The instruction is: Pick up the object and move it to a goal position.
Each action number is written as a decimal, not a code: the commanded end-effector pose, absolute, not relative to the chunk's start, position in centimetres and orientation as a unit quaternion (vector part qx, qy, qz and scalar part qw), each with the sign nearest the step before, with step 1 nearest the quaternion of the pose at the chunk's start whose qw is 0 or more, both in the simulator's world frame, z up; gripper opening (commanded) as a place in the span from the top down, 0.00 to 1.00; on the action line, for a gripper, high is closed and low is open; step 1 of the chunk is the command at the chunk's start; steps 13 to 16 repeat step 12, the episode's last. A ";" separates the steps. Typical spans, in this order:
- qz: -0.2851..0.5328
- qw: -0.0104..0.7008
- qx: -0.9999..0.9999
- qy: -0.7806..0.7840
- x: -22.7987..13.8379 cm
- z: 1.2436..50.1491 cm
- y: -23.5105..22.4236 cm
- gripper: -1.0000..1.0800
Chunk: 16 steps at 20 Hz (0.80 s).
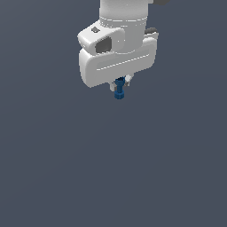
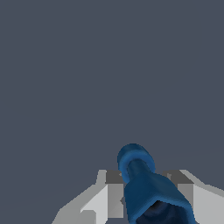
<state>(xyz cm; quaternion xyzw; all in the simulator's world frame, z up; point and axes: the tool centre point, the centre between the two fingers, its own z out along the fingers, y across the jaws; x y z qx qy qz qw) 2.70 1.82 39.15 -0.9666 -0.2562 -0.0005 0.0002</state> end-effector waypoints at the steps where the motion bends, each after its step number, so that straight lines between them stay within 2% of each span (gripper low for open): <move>1: 0.000 0.000 -0.967 -0.256 3.0 40.2 1.7 1.00; 16: 0.000 0.000 -0.967 -0.256 3.7 41.8 1.5 1.00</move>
